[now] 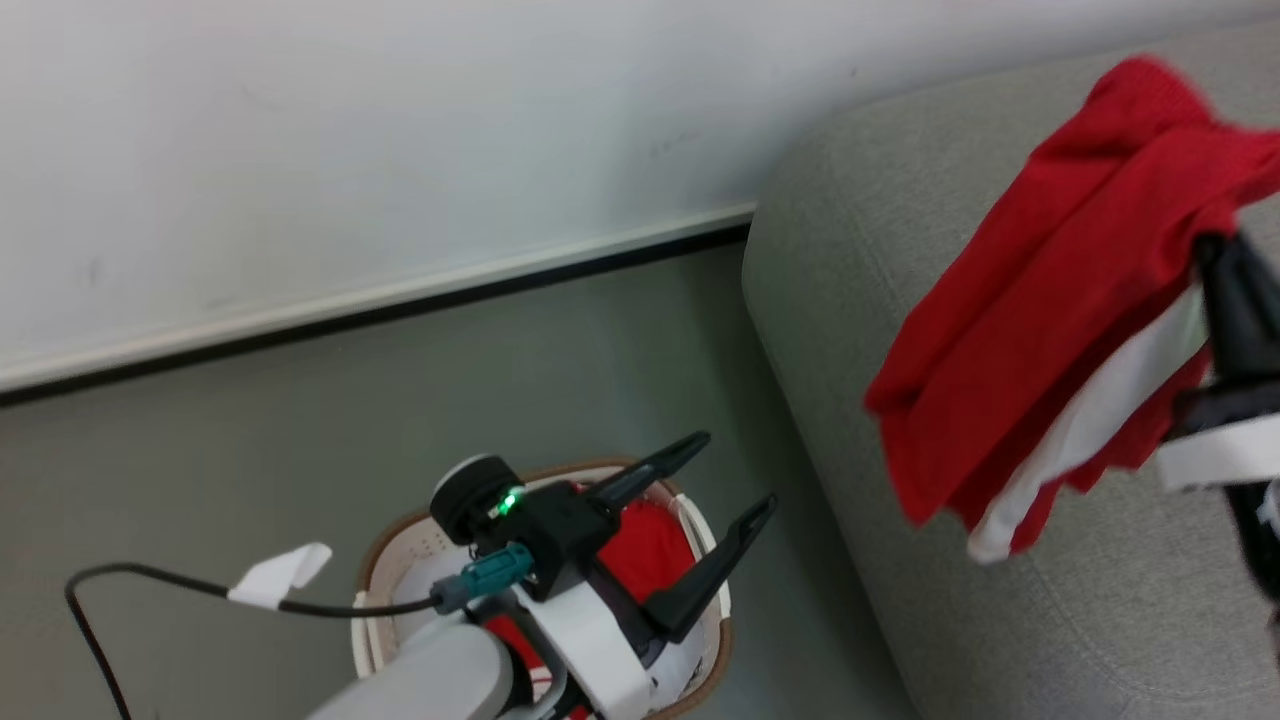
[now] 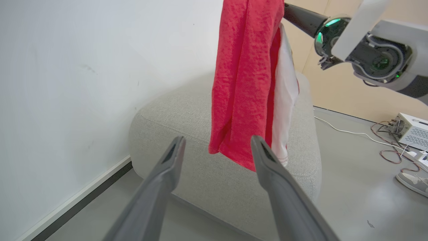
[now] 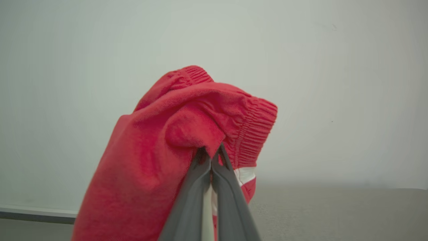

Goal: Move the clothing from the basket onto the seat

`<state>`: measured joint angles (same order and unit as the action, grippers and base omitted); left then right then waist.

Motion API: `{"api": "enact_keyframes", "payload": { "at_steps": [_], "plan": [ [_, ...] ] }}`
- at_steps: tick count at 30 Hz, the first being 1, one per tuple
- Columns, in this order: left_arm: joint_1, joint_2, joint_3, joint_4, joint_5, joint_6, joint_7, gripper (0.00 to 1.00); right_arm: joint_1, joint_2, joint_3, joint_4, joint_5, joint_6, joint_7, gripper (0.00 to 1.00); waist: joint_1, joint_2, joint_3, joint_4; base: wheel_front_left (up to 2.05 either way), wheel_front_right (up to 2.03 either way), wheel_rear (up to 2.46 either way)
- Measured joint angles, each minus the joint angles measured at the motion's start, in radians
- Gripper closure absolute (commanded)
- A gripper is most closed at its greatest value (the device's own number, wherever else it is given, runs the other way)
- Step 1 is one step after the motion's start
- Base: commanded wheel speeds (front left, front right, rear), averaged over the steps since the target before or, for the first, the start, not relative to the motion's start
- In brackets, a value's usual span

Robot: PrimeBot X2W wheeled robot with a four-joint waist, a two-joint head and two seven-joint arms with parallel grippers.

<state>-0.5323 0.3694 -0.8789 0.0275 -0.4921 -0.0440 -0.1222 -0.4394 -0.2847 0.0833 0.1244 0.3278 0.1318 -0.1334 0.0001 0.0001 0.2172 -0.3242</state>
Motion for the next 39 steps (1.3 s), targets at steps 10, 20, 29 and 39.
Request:
{"api": "enact_keyframes", "payload": {
  "at_steps": [10, 20, 29, 39],
  "plan": [
    [-0.181, 0.019, 0.032, -0.091, 0.062, -0.025, 0.015, 0.0, -0.478, -0.075, -0.387, 0.206, -0.176, 0.0, 0.044, 1.0, 0.0003, 0.0, 0.272, 0.092, 0.0, 0.0, 0.0],
    [-0.25, -0.001, 0.058, -0.124, 0.079, -0.017, -0.014, 0.0, -0.669, -0.088, -0.808, 0.444, -0.483, 0.0, 0.114, 1.0, 0.0003, 0.0, 0.469, 0.232, 0.0, 0.0, 0.0],
    [-0.217, 0.002, 0.069, -0.081, 0.056, 0.001, -0.055, 0.0, -0.685, 0.069, -1.025, 0.49, -0.687, 0.0, 0.064, 0.05, 0.0001, 0.0, 0.503, 0.307, 0.0, 0.0, 0.0],
    [-0.126, 0.035, 0.104, -0.026, 0.021, 0.034, -0.096, 0.0, -0.552, 0.136, -0.868, 0.497, -0.718, 0.0, -0.057, 0.0, -0.0001, -0.0001, 0.351, 0.264, 0.0, 0.0, 0.0]
  ]
}}
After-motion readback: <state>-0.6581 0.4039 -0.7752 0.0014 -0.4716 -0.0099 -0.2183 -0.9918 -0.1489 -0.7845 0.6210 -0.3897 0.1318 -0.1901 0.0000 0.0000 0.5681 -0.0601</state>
